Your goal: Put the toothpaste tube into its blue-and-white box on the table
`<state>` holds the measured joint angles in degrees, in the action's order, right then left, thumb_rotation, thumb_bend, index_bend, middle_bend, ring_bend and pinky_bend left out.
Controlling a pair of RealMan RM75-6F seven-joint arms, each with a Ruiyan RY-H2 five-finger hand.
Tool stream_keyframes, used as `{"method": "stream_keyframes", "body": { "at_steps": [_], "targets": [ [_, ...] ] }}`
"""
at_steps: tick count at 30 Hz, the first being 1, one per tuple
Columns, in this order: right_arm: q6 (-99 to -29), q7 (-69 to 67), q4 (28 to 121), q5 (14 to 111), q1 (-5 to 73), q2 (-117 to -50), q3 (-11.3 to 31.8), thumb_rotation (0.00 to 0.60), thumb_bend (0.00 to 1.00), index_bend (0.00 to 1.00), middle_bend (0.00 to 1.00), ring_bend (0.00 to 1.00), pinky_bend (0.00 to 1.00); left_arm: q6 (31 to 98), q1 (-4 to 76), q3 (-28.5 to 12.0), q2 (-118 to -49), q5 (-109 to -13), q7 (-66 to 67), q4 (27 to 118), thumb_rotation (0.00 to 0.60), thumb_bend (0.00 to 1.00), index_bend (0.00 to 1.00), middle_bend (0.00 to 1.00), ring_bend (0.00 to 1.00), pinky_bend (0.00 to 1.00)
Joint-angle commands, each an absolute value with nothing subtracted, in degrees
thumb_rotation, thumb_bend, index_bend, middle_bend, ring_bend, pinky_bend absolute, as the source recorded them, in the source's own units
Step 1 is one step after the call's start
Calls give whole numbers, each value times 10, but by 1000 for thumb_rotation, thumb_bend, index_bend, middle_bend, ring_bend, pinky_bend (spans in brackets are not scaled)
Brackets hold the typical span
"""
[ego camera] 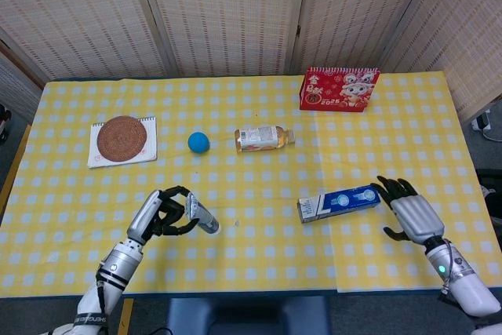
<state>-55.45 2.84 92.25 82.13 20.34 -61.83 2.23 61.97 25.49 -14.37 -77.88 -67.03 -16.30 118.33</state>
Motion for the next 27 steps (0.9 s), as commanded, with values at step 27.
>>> {"method": "stream_keyframes", "body": {
  "at_steps": [27],
  "targets": [
    [-465, 107, 799, 710, 312, -772, 45, 600, 311, 192, 179, 218, 131, 626, 255, -142, -744, -673, -190, 1181, 600, 599, 796, 1000, 1000, 1000]
  ]
}}
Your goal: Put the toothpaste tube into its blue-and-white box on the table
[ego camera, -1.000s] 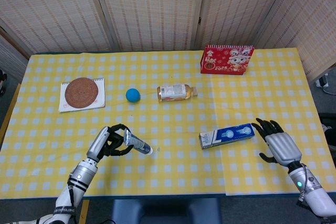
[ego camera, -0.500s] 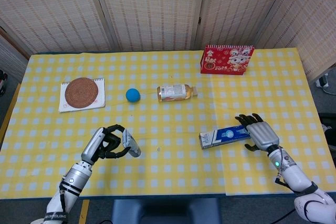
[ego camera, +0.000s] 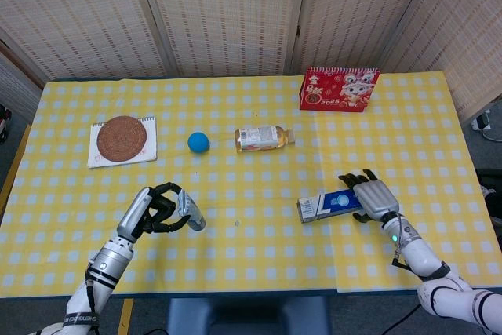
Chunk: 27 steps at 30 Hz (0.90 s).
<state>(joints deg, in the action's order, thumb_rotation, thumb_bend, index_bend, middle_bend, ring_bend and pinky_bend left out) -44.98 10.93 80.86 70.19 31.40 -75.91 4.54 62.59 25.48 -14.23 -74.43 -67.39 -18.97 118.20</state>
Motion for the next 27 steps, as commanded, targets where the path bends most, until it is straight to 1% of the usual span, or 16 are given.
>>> {"method": "stream_keyframes", "body": {
  "at_steps": [1, 4, 6, 15, 17, 21, 25, 27],
  "targets": [
    [-472, 107, 793, 712, 312, -778, 45, 600, 311, 224, 203, 234, 161, 627, 255, -142, -744, -673, -191, 1181, 600, 599, 796, 1000, 1000, 1000],
    [-483, 109, 783, 717, 310, -790, 43, 600, 311, 280, 245, 262, 210, 627, 254, -142, -743, -673, -193, 1180, 600, 599, 796, 1000, 1000, 1000],
    [-489, 109, 775, 719, 309, -798, 42, 600, 311, 294, 255, 273, 230, 628, 254, -141, -741, -675, -194, 1180, 600, 599, 796, 1000, 1000, 1000],
    [-496, 115, 764, 720, 308, -815, 34, 600, 311, 331, 282, 282, 245, 628, 251, -137, -733, -686, -209, 1182, 600, 599, 798, 1000, 1000, 1000],
    [-504, 117, 763, 722, 307, -818, 35, 600, 311, 366, 309, 300, 267, 630, 250, -136, -731, -688, -210, 1184, 600, 599, 798, 1000, 1000, 1000],
    [-527, 120, 758, 729, 301, -829, 37, 600, 311, 465, 385, 367, 348, 634, 248, -135, -729, -690, -210, 1186, 600, 599, 798, 1000, 1000, 1000],
    [-535, 119, 750, 736, 299, -836, 34, 600, 311, 503, 415, 392, 406, 636, 248, -134, -729, -688, -210, 1186, 600, 599, 799, 1000, 1000, 1000],
    [-536, 116, 751, 738, 299, -836, 34, 600, 312, 510, 419, 397, 413, 638, 247, -134, -729, -689, -209, 1188, 600, 599, 799, 1000, 1000, 1000]
  ]
}}
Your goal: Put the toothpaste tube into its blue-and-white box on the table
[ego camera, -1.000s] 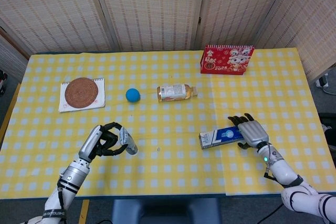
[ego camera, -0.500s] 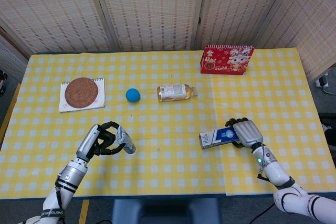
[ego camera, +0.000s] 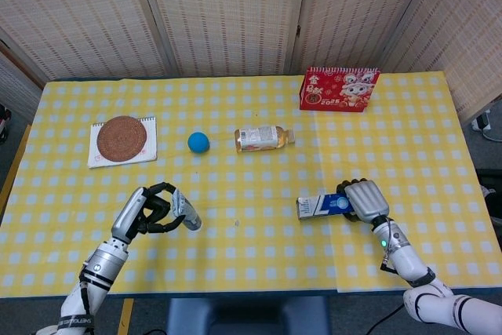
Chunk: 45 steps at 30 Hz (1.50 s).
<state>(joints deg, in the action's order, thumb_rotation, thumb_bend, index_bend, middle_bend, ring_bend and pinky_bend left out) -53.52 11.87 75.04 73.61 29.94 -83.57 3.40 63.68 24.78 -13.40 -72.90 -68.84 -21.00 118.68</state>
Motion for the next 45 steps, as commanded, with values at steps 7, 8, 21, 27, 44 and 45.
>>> {"method": "stream_keyframes", "body": {
  "at_steps": [7, 8, 21, 27, 44, 45],
  "targets": [
    [-553, 84, 772, 750, 291, -821, 37, 600, 311, 511, 420, 397, 413, 651, 244, -136, -723, -693, -200, 1204, 600, 599, 797, 1000, 1000, 1000],
    [-557, 76, 778, 753, 289, -817, 37, 600, 311, 511, 420, 398, 413, 654, 245, -141, -720, -691, -201, 1207, 600, 600, 797, 1000, 1000, 1000],
    [-638, -171, 770, 839, 271, -847, 50, 600, 311, 510, 420, 398, 413, 659, 276, -236, -654, -614, -206, 1286, 600, 599, 797, 1000, 1000, 1000],
    [-685, -272, 745, 861, 267, -896, 61, 600, 311, 510, 419, 399, 413, 667, 294, -256, -649, -583, -186, 1313, 600, 599, 797, 1000, 1000, 1000],
    [-642, -370, 730, 847, 312, -978, 84, 600, 311, 510, 419, 407, 413, 685, 397, -313, -674, -465, -104, 1349, 600, 599, 797, 1000, 1000, 1000],
    [-640, -373, 729, 846, 314, -982, 85, 600, 311, 510, 419, 407, 414, 686, 402, -314, -677, -460, -100, 1349, 600, 599, 797, 1000, 1000, 1000]
  ]
}}
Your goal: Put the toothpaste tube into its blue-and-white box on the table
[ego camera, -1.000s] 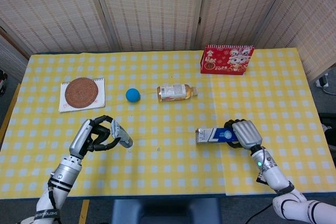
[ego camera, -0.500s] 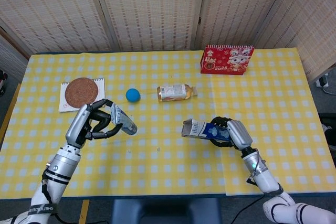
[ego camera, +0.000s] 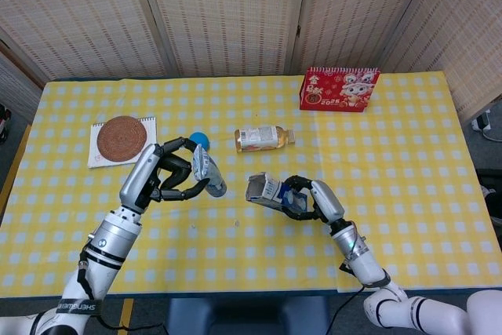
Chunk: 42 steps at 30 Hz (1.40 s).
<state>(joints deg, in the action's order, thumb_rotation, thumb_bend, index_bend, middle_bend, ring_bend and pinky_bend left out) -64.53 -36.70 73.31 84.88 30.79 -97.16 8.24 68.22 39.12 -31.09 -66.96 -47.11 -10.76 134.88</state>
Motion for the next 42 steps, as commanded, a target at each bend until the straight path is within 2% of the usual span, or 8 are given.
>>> {"method": "stream_keyframes", "body": {
  "at_steps": [1, 22, 42],
  "targets": [
    [-639, -375, 727, 846, 316, -986, 85, 600, 311, 510, 419, 407, 414, 688, 406, -314, -679, -454, -97, 1348, 600, 599, 797, 1000, 1000, 1000],
    [-636, -402, 727, 852, 336, -1024, 85, 600, 311, 510, 419, 404, 413, 713, 464, -311, -738, -405, -57, 1327, 600, 599, 797, 1000, 1000, 1000],
    [-681, -483, 718, 868, 332, -1045, 90, 600, 311, 510, 419, 408, 413, 743, 464, -311, -758, -402, -48, 1319, 600, 600, 797, 1000, 1000, 1000]
  ]
}}
